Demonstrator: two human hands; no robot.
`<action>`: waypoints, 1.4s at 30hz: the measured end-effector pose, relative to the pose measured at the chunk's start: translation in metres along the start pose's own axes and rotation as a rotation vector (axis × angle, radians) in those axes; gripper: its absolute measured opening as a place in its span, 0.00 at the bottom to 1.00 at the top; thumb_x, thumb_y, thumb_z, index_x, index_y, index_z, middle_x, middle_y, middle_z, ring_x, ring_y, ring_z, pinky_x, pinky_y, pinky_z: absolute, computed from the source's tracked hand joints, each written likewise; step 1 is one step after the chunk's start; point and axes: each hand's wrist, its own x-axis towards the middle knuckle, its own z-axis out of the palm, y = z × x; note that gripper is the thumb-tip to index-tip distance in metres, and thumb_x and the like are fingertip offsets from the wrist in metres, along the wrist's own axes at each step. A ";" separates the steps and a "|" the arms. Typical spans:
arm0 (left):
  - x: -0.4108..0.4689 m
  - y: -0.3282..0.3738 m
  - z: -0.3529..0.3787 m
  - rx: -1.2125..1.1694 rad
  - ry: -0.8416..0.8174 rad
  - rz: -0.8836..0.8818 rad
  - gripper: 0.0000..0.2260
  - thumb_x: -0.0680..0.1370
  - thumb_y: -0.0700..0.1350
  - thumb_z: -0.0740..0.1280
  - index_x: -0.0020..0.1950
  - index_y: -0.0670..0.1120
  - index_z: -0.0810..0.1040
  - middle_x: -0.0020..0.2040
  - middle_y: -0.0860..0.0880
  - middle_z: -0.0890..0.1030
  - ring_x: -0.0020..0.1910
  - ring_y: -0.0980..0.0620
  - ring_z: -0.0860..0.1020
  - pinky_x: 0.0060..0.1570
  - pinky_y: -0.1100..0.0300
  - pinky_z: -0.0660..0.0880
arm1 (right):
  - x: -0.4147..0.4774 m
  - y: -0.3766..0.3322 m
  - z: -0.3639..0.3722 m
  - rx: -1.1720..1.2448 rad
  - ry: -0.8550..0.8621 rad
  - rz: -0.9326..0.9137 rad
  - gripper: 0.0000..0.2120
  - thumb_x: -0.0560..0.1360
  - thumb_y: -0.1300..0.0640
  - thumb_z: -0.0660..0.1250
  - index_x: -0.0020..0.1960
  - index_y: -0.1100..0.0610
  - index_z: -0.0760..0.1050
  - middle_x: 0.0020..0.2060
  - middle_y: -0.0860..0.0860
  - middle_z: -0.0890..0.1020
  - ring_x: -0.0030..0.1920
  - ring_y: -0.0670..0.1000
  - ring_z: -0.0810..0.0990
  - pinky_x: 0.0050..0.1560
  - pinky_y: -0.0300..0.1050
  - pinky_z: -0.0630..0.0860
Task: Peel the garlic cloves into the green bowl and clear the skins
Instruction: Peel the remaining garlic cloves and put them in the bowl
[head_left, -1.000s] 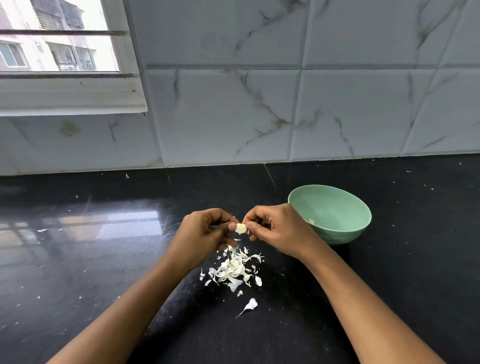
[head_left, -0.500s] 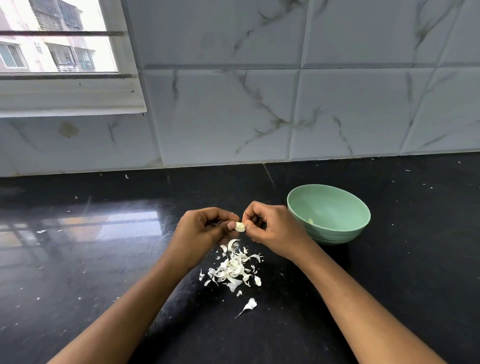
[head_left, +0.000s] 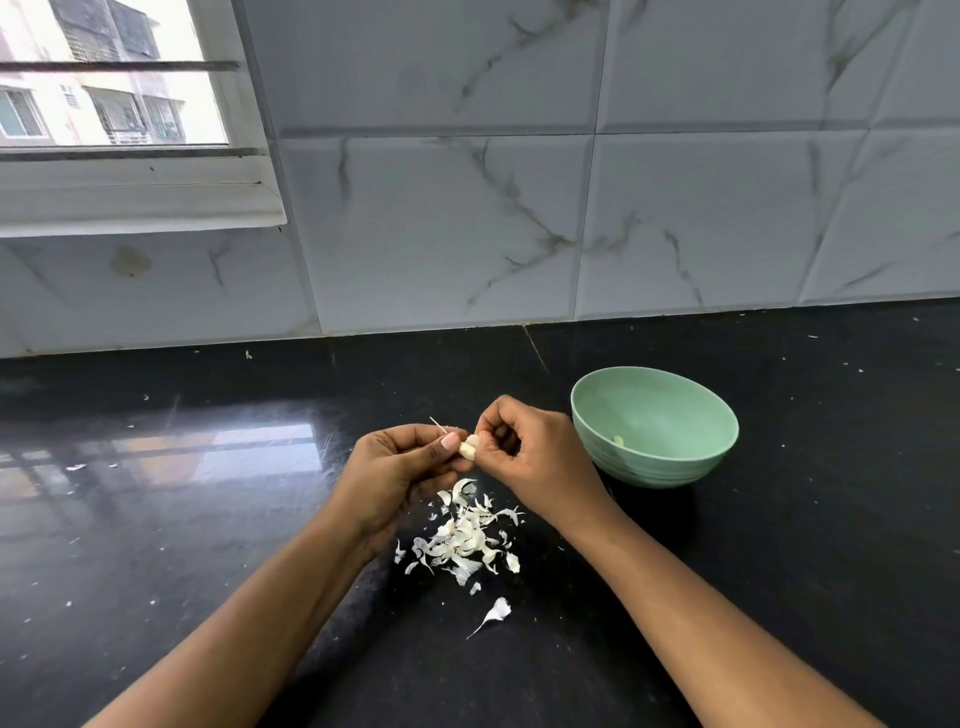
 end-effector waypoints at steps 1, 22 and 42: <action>0.000 0.001 0.000 0.010 -0.014 0.009 0.09 0.67 0.40 0.69 0.44 0.38 0.82 0.35 0.43 0.84 0.33 0.55 0.83 0.33 0.68 0.78 | 0.000 0.000 -0.001 0.017 0.007 0.021 0.04 0.69 0.53 0.66 0.38 0.54 0.75 0.28 0.42 0.76 0.30 0.44 0.76 0.33 0.43 0.74; 0.004 0.000 -0.005 -0.110 0.026 -0.066 0.06 0.76 0.34 0.63 0.47 0.41 0.80 0.42 0.45 0.86 0.36 0.55 0.84 0.32 0.65 0.80 | 0.002 -0.002 -0.019 -0.036 -0.337 0.202 0.08 0.65 0.55 0.78 0.35 0.52 0.79 0.26 0.47 0.79 0.26 0.41 0.74 0.32 0.42 0.75; 0.002 -0.005 0.002 0.016 0.081 0.121 0.03 0.74 0.33 0.66 0.44 0.39 0.78 0.40 0.48 0.85 0.36 0.57 0.82 0.31 0.68 0.77 | -0.001 -0.005 -0.003 0.226 -0.154 0.331 0.09 0.72 0.62 0.71 0.36 0.51 0.80 0.31 0.54 0.84 0.32 0.51 0.84 0.39 0.49 0.83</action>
